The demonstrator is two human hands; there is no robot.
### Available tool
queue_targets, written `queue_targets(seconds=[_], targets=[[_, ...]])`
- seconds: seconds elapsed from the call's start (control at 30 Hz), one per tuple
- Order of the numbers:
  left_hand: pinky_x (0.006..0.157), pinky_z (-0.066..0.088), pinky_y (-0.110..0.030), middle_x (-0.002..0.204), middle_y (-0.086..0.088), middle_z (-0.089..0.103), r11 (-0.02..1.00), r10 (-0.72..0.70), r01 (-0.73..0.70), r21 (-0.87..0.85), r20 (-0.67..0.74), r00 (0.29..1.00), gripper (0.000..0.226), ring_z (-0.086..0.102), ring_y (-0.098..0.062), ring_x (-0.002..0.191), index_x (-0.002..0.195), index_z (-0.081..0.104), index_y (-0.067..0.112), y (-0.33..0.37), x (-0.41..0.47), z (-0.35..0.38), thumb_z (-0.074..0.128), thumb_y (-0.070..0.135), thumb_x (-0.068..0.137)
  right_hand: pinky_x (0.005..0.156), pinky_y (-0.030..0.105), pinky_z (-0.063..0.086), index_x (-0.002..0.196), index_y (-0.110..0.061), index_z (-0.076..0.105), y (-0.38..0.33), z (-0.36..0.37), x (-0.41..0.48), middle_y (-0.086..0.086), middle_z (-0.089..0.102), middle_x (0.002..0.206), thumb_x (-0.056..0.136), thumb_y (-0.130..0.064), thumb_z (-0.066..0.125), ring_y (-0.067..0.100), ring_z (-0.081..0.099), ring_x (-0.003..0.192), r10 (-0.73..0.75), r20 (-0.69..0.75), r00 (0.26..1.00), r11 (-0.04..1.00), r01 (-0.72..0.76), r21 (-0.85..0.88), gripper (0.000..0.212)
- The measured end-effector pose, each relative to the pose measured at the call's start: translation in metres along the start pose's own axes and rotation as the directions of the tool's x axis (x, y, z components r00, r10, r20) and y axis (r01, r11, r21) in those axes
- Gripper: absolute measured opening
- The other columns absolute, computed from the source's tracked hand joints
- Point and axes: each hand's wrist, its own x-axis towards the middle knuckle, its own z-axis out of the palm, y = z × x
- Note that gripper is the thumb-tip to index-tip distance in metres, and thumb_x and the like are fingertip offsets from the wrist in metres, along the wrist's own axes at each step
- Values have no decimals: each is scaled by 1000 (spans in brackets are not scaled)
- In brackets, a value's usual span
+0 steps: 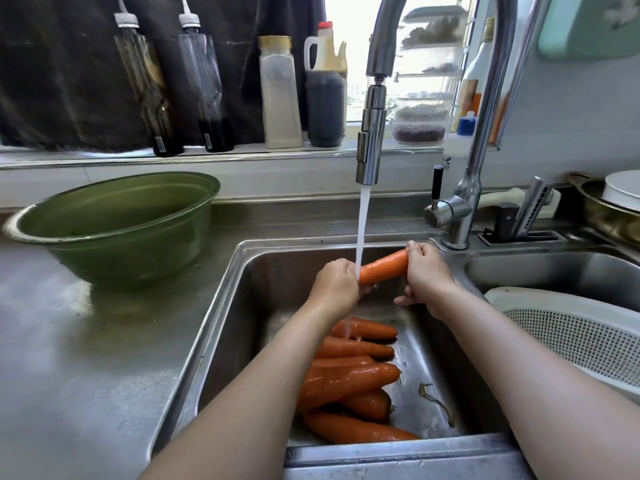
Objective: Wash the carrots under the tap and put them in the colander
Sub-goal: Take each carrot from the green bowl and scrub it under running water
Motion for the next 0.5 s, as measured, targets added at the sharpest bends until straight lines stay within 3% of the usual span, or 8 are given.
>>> queue_targets(seconds=[0.07, 0.17, 0.23, 0.33, 0.4, 0.5], targets=[[84, 58, -42, 92, -9, 70, 1000, -15, 15, -10, -21, 1000, 32, 67, -27, 84, 104, 67, 11, 0, 2, 2, 37, 20, 108, 48, 42, 58, 121, -23, 46, 1, 0, 1, 10, 48, 91, 110, -44, 36, 23, 52, 59, 2, -6, 1000, 1000, -2, 1, 27], [77, 55, -32, 83, -6, 66, 986, -23, 53, -156, 188, 982, 30, 59, -15, 71, 109, 71, 13, 0, -3, -4, 41, 11, 107, 50, 42, 59, 123, -24, 45, 2, -2, 2, 10, 48, 91, 110, -44, 34, 23, 52, 60, 12, -6, 1000, 1000, -12, -14, 26], [73, 52, -24, 81, -3, 63, 984, -19, 63, -166, 257, 966, 30, 57, -12, 71, 108, 70, 20, -1, -5, -8, 44, 7, 105, 50, 43, 59, 124, -24, 45, 4, -2, 3, 11, 48, 92, 111, -43, 33, 23, 52, 58, 30, 1, 1000, 999, -30, -11, 26], [76, 56, -31, 93, -6, 67, 994, -28, 41, -106, 123, 992, 28, 61, -15, 78, 116, 68, 16, -3, -1, -4, 41, 13, 107, 51, 44, 60, 123, -21, 46, 3, 1, 2, 12, 49, 91, 110, -43, 35, 23, 53, 57, 8, 11, 1000, 1000, -8, -9, 27], [77, 57, -35, 91, -3, 67, 999, -8, 8, -35, -3, 1000, 26, 63, -16, 79, 107, 65, 19, -4, 2, -4, 40, 21, 109, 51, 45, 60, 121, -21, 46, 1, 4, 1, 12, 50, 89, 110, -44, 37, 23, 53, 57, -10, 25, 1000, 1000, 10, -18, 27], [67, 55, -29, 82, -2, 68, 993, 15, -10, -117, 39, 999, 25, 63, -14, 70, 96, 67, 23, -8, 2, -7, 46, 28, 109, 54, 47, 61, 121, -20, 46, 0, 4, -1, 13, 50, 87, 110, -43, 37, 23, 52, 55, 6, 23, 1000, 1000, -6, -11, 27]])
